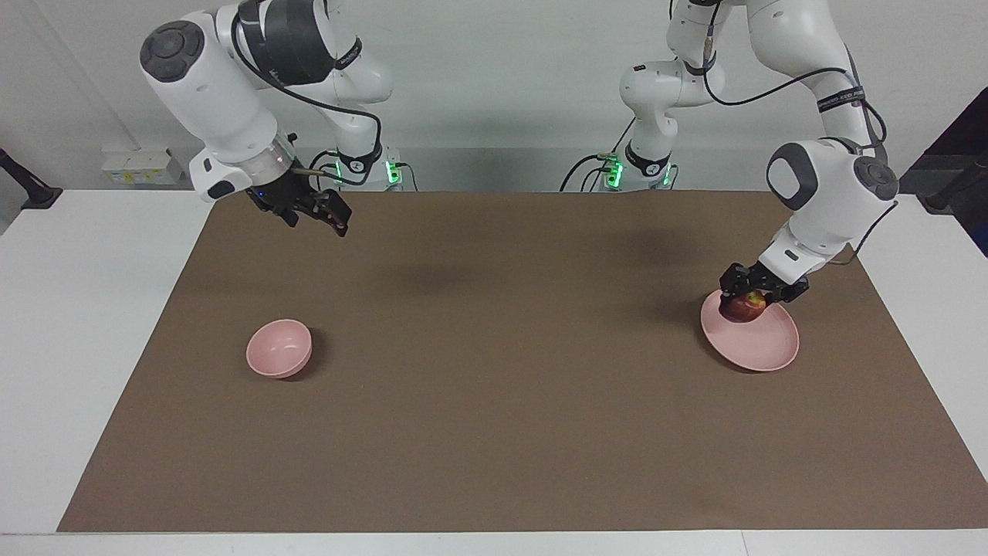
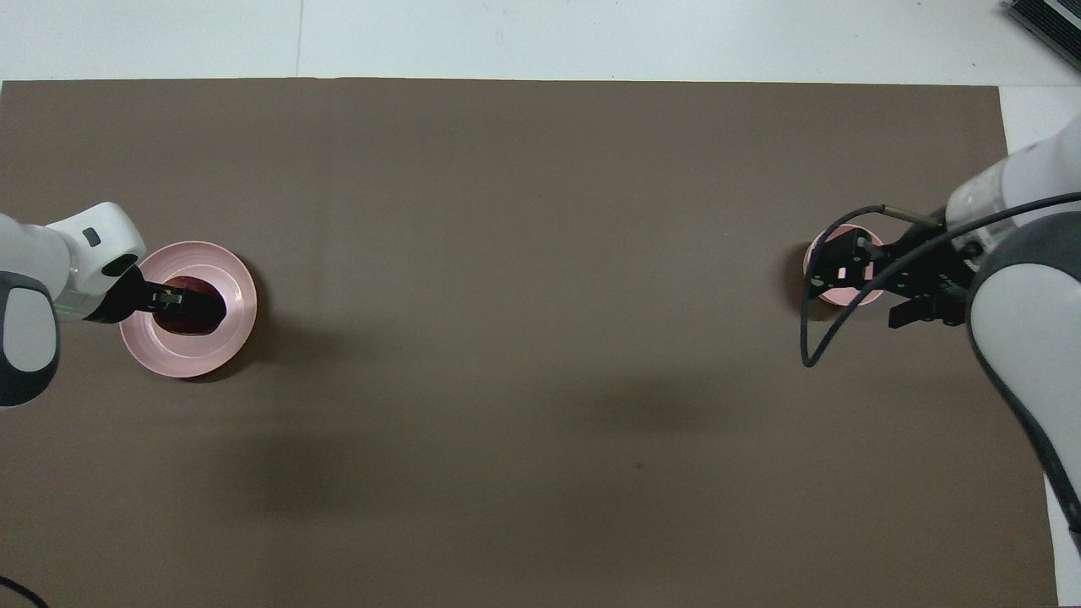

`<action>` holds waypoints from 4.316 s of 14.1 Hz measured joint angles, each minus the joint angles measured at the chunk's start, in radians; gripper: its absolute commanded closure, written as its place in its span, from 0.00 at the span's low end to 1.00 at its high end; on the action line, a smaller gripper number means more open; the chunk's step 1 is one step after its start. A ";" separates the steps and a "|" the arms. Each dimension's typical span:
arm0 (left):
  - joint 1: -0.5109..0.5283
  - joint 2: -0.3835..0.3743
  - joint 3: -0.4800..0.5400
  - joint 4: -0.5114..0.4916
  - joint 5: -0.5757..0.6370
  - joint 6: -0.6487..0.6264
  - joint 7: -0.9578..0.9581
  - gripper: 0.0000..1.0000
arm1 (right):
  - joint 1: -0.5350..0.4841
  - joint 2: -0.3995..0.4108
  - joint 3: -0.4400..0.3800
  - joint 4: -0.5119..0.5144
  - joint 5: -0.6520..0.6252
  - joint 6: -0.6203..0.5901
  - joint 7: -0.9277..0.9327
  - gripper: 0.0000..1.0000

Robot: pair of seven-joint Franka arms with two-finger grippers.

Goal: Move apple from plate to bowl
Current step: 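Lift the apple with the left gripper while the right gripper reaches toward it, then close the right gripper on the apple while the left gripper holds it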

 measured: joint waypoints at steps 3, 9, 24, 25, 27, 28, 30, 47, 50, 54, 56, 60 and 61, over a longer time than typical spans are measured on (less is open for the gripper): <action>-0.049 -0.056 -0.001 0.005 -0.097 -0.036 -0.001 1.00 | 0.026 0.072 0.000 -0.006 0.090 0.048 0.141 0.00; -0.072 -0.094 -0.040 0.005 -0.360 -0.113 -0.001 1.00 | 0.113 0.190 0.001 -0.036 0.415 0.222 0.453 0.00; -0.083 -0.099 -0.155 0.005 -0.624 -0.102 -0.057 1.00 | 0.343 0.293 0.007 -0.099 1.244 0.612 0.670 0.00; -0.087 -0.099 -0.156 0.005 -0.624 -0.097 -0.062 1.00 | 0.355 0.285 0.008 -0.111 1.282 0.622 0.665 0.00; -0.091 -0.098 -0.159 0.004 -0.624 -0.082 -0.070 1.00 | 0.382 0.264 0.010 -0.146 1.343 0.669 0.646 0.00; -0.094 -0.097 -0.159 0.004 -0.624 -0.075 -0.073 1.00 | 0.400 0.255 0.011 -0.160 1.354 0.700 0.641 0.00; -0.101 -0.096 -0.160 0.004 -0.624 -0.060 -0.082 1.00 | 0.438 0.243 0.012 -0.179 1.361 0.757 0.637 0.00; -0.189 -0.094 -0.163 0.004 -0.623 0.000 -0.205 1.00 | 0.511 0.216 0.012 -0.221 1.372 0.868 0.555 1.00; -0.189 -0.094 -0.163 0.004 -0.623 0.001 -0.205 0.86 | 0.511 0.216 0.012 -0.221 1.372 0.869 0.550 1.00; -0.189 -0.094 -0.163 0.004 -0.623 0.001 -0.206 0.12 | 0.511 0.216 0.012 -0.220 1.372 0.869 0.548 1.00; -0.190 -0.094 -0.163 0.004 -0.623 0.000 -0.219 0.00 | 0.511 0.215 0.012 -0.218 1.361 0.876 0.541 1.00; -0.190 -0.099 -0.156 0.007 -0.621 -0.004 -0.233 0.00 | 0.503 0.208 0.004 -0.211 1.252 0.887 0.538 1.00; -0.187 -0.103 -0.152 0.013 -0.603 -0.011 -0.233 0.00 | 0.497 0.207 0.002 -0.207 1.202 0.889 0.538 1.00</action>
